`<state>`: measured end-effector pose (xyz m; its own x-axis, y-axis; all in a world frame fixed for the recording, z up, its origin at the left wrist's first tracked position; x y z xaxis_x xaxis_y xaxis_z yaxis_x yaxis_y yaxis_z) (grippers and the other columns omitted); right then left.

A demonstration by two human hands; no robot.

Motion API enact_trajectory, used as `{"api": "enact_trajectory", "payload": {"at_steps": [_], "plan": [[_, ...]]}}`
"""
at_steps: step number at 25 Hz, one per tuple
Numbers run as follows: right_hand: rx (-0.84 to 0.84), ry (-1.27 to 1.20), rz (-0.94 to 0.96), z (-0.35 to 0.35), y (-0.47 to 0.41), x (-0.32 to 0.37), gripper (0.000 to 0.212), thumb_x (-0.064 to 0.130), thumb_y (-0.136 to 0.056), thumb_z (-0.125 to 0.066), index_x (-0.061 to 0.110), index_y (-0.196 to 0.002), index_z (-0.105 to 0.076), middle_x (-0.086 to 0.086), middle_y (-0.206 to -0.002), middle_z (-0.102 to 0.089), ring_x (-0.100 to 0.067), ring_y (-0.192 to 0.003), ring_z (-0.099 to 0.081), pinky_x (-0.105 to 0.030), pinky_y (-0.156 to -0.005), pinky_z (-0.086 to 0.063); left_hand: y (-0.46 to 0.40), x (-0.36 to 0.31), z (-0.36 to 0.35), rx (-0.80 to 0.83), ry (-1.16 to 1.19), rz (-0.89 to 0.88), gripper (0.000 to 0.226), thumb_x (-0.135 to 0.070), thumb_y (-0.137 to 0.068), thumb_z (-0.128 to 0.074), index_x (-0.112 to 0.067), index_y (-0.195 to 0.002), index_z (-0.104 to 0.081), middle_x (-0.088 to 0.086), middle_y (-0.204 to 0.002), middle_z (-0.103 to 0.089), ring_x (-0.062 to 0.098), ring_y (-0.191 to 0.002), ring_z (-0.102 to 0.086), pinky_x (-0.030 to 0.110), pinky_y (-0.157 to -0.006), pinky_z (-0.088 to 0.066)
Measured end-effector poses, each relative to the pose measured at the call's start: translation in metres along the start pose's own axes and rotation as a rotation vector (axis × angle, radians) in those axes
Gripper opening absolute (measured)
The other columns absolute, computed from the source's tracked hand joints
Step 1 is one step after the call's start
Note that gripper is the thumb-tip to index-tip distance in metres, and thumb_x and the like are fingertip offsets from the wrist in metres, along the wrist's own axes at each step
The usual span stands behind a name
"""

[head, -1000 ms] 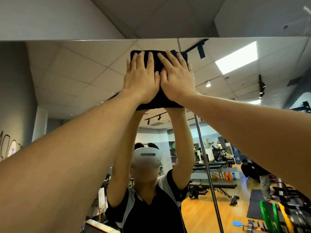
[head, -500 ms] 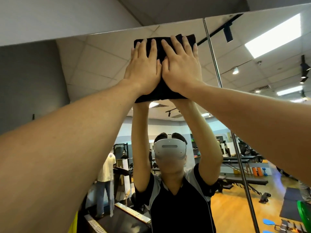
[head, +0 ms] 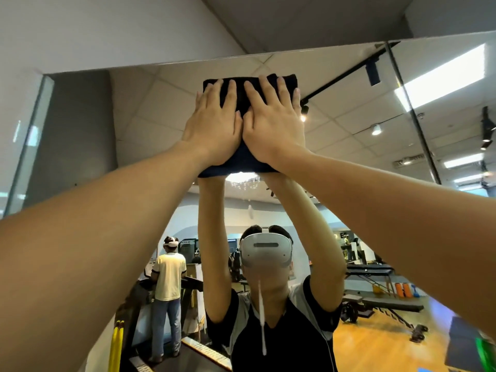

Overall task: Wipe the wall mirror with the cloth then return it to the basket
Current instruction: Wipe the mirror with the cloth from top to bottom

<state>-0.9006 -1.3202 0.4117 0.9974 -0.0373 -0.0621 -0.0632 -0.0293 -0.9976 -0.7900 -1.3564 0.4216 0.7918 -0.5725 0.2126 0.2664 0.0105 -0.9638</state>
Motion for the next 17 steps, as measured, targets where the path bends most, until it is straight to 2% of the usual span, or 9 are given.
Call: {"api": "enact_trajectory", "payload": {"at_steps": [12,17], "plan": [[-0.011,0.003,0.016,-0.059,-0.011,0.155,0.06,0.043,-0.102,-0.031,0.025,-0.159,-0.031,-0.006,-0.168,-0.024,-0.032,-0.156,-0.009,-0.054,-0.126,-0.002,0.04,0.156,0.034,-0.002,-0.044,0.009,0.058,-0.032,-0.11,-0.025,-0.011,-0.161,-0.007,0.017,-0.167,-0.007,0.037,-0.154,-0.003,0.046,-0.127,-0.006],[-0.005,-0.015,0.03,-0.079,-0.016,0.207,0.06,0.042,-0.102,-0.031,0.024,-0.159,-0.03,-0.007,-0.167,-0.023,-0.033,-0.156,-0.008,-0.054,-0.126,-0.001,0.055,0.207,0.048,0.014,-0.096,0.034,0.058,-0.032,-0.11,-0.025,-0.012,-0.161,-0.007,0.016,-0.167,-0.008,0.036,-0.154,-0.003,0.048,-0.126,-0.012]]}}
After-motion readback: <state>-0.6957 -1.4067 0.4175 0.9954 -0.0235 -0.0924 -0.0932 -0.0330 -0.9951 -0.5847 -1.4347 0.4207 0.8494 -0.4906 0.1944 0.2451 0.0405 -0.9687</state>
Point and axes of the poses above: each hand's wrist, its own y-axis away from the middle knuckle, its own z-axis out of the back of the hand, x = y × z, the point moved 6 cm from there along -y, towards the middle knuckle
